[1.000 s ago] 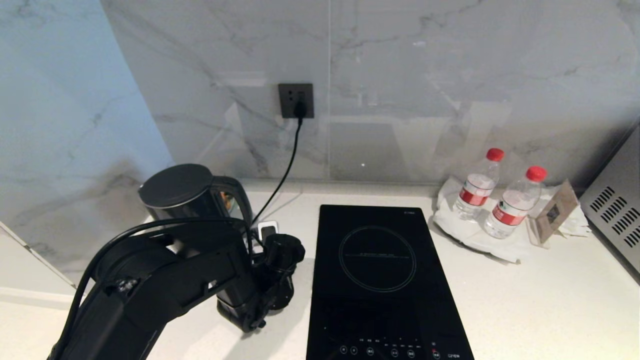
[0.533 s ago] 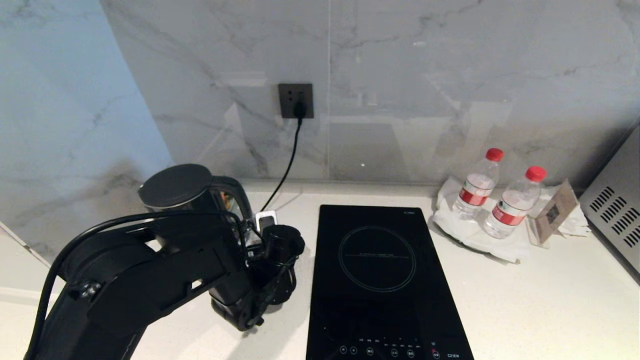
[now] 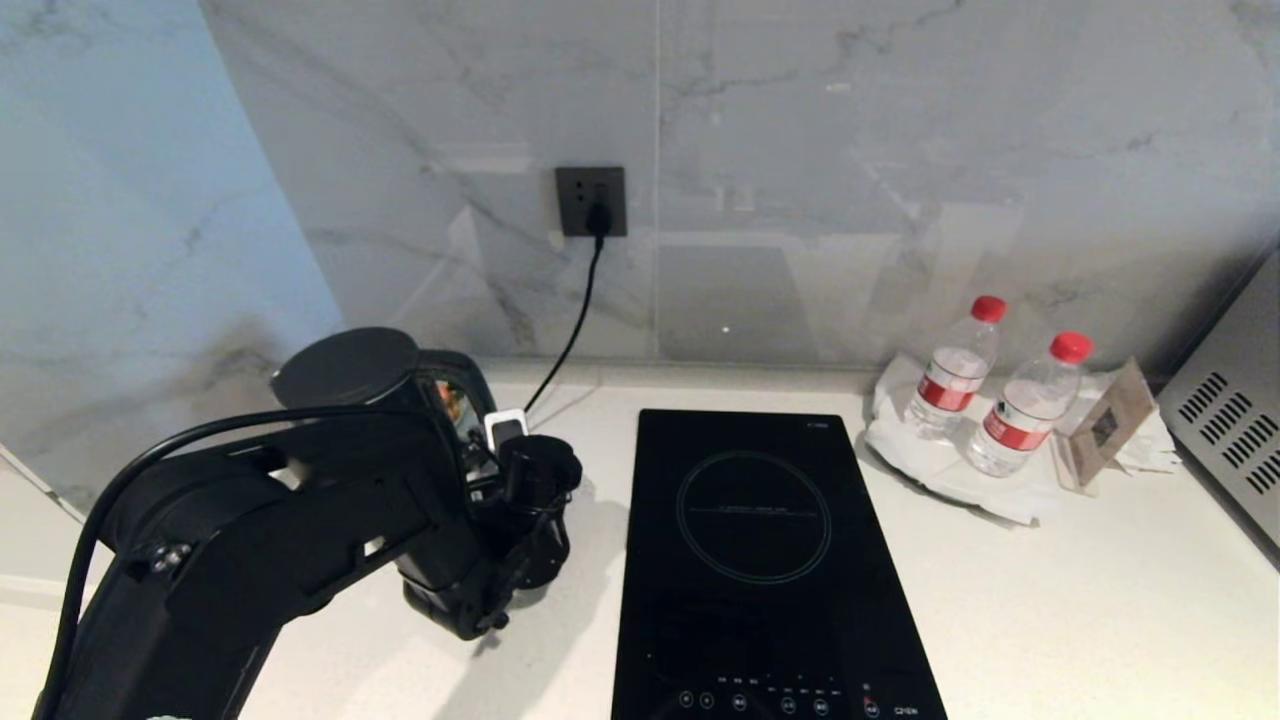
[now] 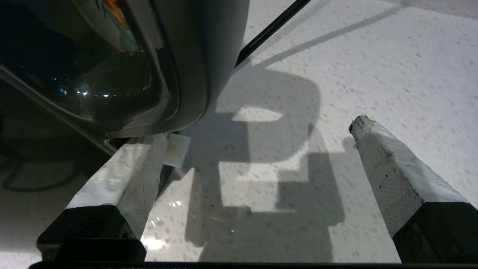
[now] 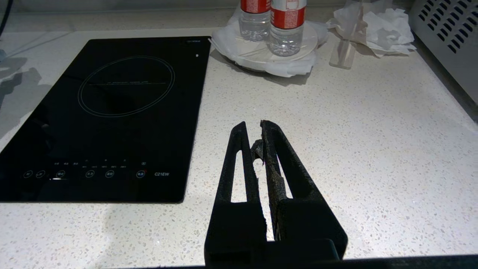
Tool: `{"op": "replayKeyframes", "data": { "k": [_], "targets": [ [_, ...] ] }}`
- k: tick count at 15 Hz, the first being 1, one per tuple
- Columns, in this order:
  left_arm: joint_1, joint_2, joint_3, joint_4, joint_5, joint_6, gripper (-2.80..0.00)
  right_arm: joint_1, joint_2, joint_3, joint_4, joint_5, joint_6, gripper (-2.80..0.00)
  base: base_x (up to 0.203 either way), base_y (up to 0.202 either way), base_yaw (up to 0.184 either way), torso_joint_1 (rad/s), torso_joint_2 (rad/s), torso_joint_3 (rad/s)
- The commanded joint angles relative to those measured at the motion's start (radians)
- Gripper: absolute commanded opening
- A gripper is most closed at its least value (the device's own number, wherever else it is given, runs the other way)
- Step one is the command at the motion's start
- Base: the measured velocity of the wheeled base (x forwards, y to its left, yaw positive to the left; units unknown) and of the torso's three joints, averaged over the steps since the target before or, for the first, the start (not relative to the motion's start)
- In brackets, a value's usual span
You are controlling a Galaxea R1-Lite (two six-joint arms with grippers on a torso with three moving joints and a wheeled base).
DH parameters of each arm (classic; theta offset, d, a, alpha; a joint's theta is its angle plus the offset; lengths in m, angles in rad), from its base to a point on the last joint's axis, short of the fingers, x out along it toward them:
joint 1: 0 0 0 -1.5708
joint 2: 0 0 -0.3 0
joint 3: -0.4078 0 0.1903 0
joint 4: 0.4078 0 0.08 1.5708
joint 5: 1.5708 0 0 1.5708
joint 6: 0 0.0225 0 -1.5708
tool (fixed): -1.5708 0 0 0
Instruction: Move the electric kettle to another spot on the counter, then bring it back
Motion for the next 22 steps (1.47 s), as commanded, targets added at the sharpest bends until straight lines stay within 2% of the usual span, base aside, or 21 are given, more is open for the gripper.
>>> {"op": "replayKeyframes", "data": {
  "k": [1,11,18,22],
  "targets": [
    [0.013,0.010,-0.002,-0.004,0.007,-0.002,0.00,0.000,0.001,0.000,0.000,0.000,0.000,-2.80,0.000,0.000,0.000,0.000,0.00,0.000],
    [0.001,0.051,0.002,-0.004,0.006,0.010,0.00,0.000,0.001,0.000,0.000,0.000,0.000,-2.80,0.000,0.000,0.000,0.000,0.00,0.000],
    [-0.109,0.003,0.081,-0.073,-0.001,0.009,0.00,0.000,0.001,0.000,0.000,0.000,0.000,-2.80,0.000,0.000,0.000,0.000,0.00,0.000],
    [-0.105,0.089,0.049,-0.077,0.007,0.017,0.00,0.000,0.001,0.000,0.000,0.000,0.000,-2.80,0.000,0.000,0.000,0.000,0.00,0.000]
  ]
}}
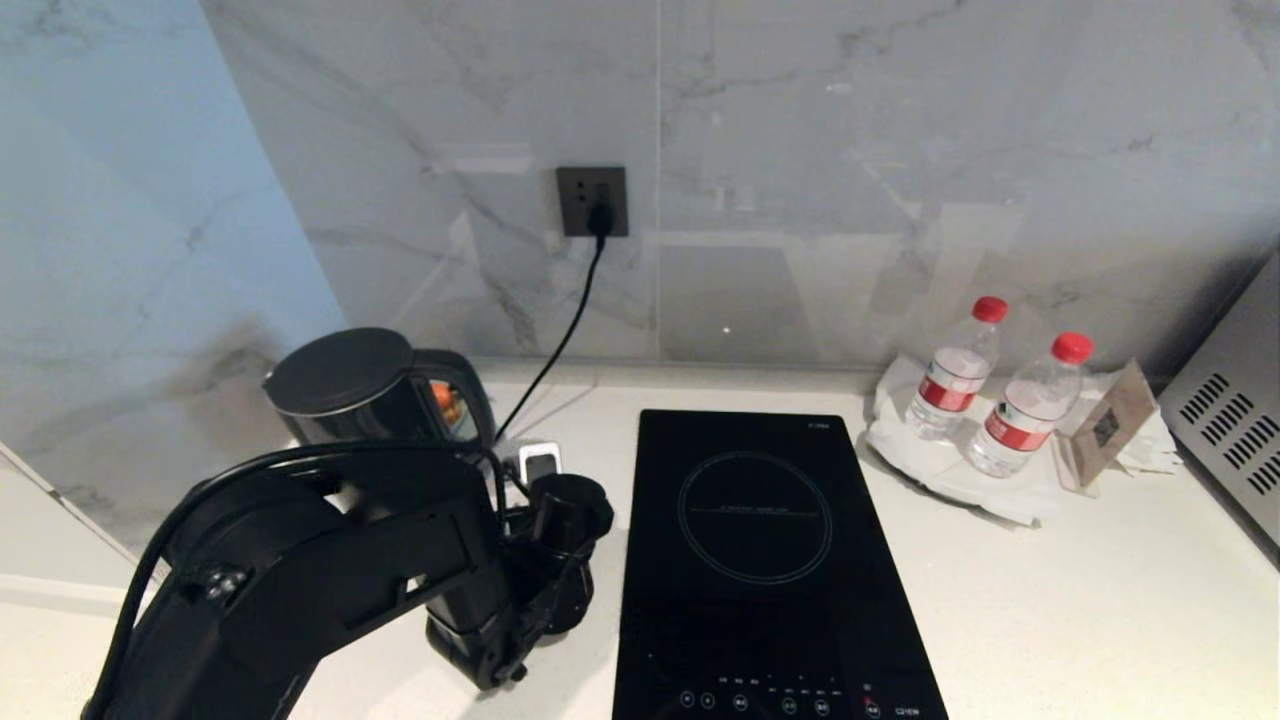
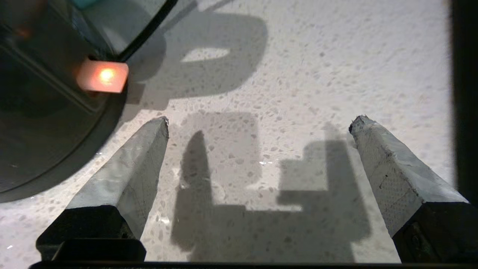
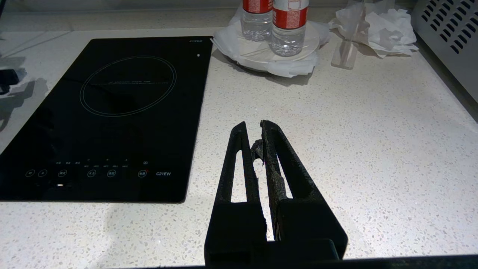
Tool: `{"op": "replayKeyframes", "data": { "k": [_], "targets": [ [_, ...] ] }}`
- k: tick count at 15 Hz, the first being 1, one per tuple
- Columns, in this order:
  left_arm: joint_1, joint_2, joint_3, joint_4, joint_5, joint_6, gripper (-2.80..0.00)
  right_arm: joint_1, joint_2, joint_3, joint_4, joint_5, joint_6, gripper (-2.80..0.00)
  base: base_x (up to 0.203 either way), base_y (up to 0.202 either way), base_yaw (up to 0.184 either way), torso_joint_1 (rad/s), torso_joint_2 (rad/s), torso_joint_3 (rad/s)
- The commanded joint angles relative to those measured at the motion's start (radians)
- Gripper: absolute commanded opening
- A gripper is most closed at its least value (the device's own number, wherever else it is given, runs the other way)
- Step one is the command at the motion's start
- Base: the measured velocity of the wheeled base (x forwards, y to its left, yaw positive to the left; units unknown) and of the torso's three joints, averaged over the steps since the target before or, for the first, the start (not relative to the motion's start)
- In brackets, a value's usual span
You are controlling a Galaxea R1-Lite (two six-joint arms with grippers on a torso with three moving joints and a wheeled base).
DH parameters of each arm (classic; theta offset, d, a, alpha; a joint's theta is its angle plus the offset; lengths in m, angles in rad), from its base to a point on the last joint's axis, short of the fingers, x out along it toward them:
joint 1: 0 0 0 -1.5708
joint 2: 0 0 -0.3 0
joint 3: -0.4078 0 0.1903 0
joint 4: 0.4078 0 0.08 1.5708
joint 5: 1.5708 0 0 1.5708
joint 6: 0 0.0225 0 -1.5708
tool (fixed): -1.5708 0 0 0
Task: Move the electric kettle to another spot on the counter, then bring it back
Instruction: Finish boiling water
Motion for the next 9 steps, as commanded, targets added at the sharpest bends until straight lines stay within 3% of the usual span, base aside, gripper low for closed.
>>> {"op": "replayKeyframes", "data": {
  "k": [1,9],
  "targets": [
    [0.014,0.055,-0.033,-0.006,0.005,0.015,0.00,0.000,0.001,0.000,0.000,0.000,0.000,-2.80,0.000,0.000,0.000,0.000,0.00,0.000],
    [0.099,0.084,-0.115,-0.005,0.015,0.059,0.00,0.000,0.001,0.000,0.000,0.000,0.000,-2.80,0.000,0.000,0.000,0.000,0.00,0.000]
  ]
}}
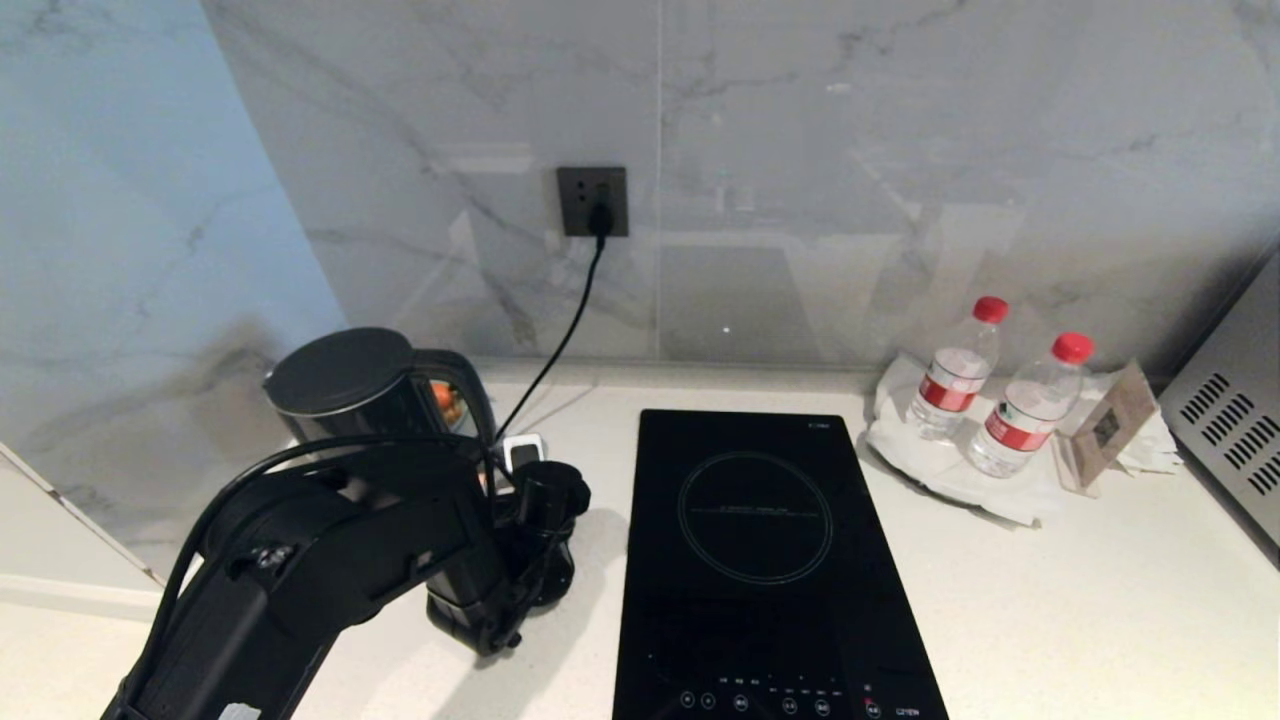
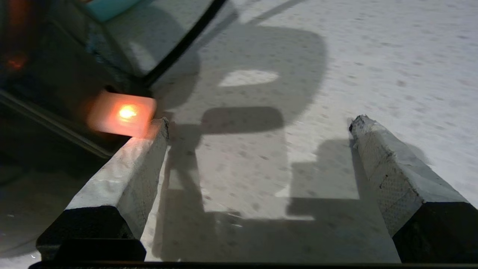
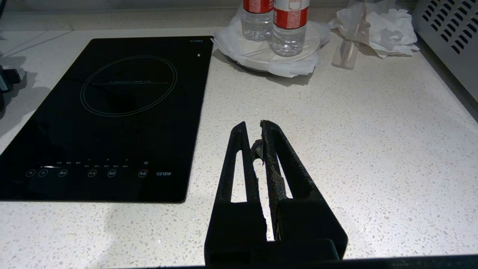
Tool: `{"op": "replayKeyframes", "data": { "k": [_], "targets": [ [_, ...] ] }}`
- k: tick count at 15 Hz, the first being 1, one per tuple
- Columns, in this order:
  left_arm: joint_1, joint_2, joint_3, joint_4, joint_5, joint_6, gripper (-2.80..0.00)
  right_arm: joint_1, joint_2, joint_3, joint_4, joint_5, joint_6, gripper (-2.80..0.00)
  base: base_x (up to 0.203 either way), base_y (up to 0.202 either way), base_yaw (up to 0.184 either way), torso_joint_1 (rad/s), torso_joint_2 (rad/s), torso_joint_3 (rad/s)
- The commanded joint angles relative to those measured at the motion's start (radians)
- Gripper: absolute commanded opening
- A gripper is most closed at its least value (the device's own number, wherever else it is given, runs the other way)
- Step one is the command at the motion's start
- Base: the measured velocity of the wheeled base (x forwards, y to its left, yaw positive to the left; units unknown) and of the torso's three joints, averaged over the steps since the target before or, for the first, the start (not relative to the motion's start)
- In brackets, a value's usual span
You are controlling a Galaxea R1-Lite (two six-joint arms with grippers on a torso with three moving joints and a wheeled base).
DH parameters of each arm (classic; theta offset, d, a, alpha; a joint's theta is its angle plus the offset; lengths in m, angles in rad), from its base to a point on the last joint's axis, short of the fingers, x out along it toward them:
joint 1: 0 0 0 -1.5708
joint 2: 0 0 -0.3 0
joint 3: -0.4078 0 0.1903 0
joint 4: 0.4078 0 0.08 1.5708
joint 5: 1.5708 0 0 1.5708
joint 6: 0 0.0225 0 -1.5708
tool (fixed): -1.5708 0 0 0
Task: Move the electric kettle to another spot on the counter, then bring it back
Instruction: Finish boiling water
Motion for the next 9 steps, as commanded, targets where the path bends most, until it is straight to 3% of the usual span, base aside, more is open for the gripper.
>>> {"op": "replayKeyframes", "data": {
  "k": [1,9],
  "targets": [
    [0.012,-0.003,-0.003,-0.008,0.005,-0.001,0.00,0.000,0.001,0.000,0.000,0.000,0.000,-2.80,0.000,0.000,0.000,0.000,0.00,0.000],
    [0.032,-0.050,0.009,-0.012,0.004,-0.002,0.00,0.000,0.001,0.000,0.000,0.000,0.000,-2.80,0.000,0.000,0.000,0.000,0.00,0.000]
  ]
}}
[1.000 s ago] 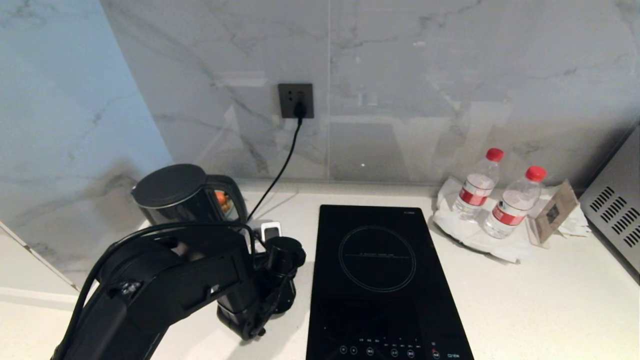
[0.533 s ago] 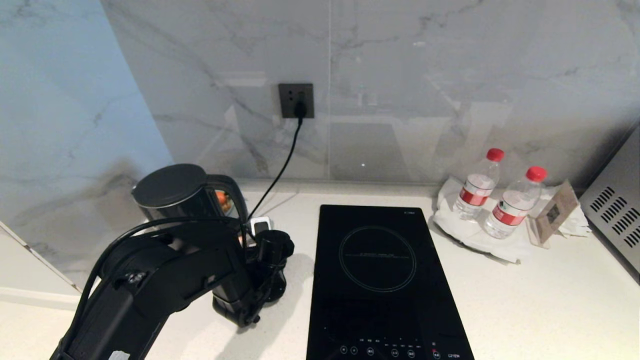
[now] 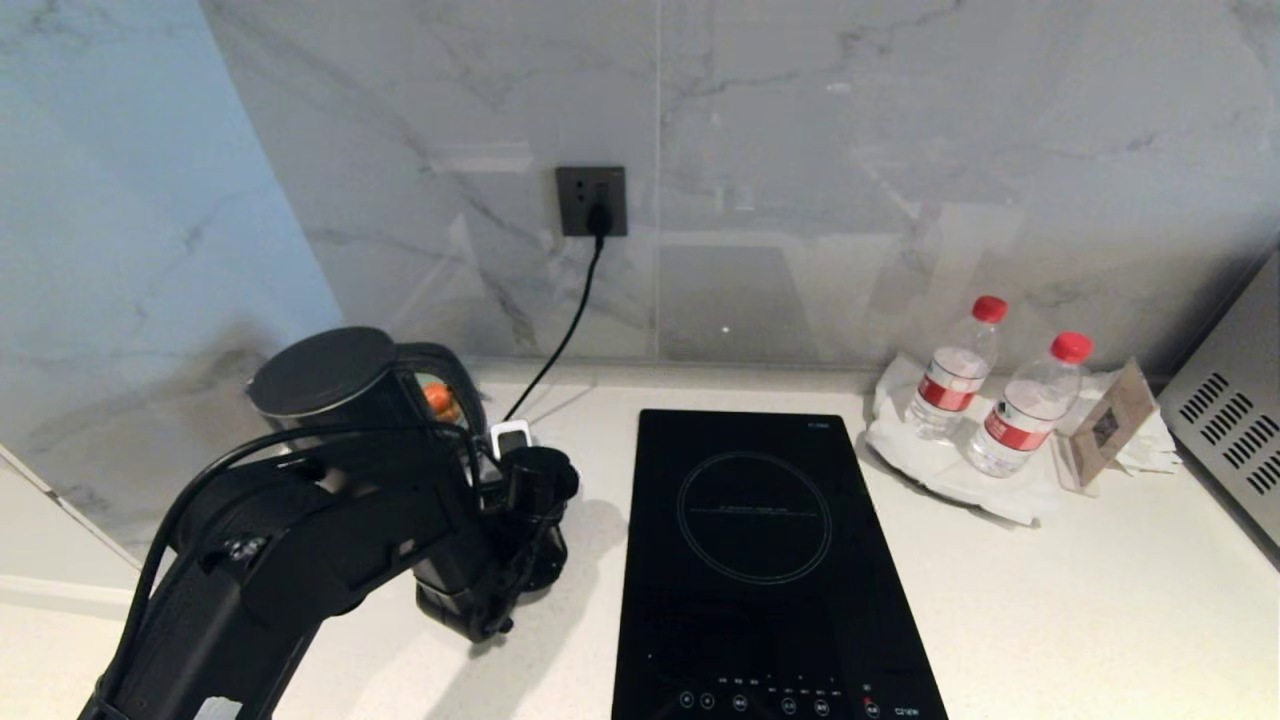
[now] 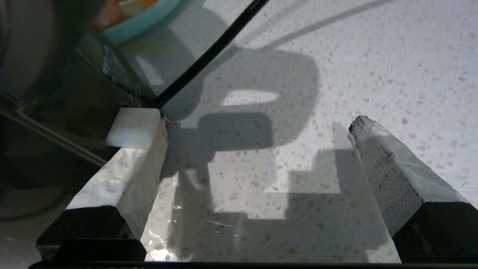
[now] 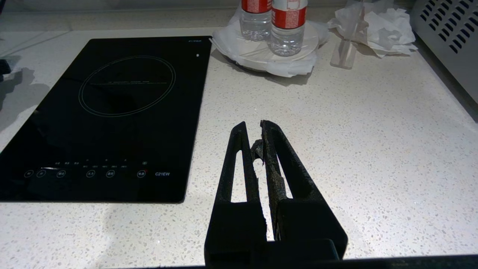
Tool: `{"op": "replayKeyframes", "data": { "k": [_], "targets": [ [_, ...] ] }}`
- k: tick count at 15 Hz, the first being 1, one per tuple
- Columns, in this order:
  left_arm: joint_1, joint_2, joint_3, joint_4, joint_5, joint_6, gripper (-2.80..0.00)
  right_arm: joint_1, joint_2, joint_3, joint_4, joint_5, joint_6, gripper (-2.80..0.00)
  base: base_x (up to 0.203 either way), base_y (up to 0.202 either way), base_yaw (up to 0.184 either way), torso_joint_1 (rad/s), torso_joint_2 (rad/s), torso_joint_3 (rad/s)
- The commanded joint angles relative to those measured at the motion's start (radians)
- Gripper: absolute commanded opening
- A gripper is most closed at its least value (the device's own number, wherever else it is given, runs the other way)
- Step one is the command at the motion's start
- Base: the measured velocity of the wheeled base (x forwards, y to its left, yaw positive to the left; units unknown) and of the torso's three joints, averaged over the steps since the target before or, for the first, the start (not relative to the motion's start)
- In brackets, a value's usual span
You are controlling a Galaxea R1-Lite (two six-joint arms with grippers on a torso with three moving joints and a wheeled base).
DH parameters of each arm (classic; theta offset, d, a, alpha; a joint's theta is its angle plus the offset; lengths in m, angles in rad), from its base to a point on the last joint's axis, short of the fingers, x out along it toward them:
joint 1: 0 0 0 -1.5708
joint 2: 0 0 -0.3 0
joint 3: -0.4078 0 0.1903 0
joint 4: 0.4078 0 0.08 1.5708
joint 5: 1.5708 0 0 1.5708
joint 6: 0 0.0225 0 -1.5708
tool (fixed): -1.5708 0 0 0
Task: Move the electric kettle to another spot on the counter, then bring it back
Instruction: Finish boiling water
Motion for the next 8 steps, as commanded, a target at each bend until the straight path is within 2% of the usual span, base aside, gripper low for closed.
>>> {"op": "replayKeyframes", "data": {
  "k": [1,4,8],
  "targets": [
    [-0.009,-0.023,0.034,-0.008,0.004,-0.004,0.00,0.000,0.001,0.000,0.000,0.000,0.000,-2.80,0.000,0.000,0.000,0.000,0.00,0.000],
    [-0.058,-0.018,0.125,-0.094,0.001,-0.003,0.00,0.000,0.001,0.000,0.000,0.000,0.000,-2.80,0.000,0.000,0.000,0.000,0.00,0.000],
    [-0.093,-0.011,0.174,-0.111,-0.006,-0.007,0.00,0.000,0.001,0.000,0.000,0.000,0.000,-2.80,0.000,0.000,0.000,0.000,0.00,0.000]
  ]
}}
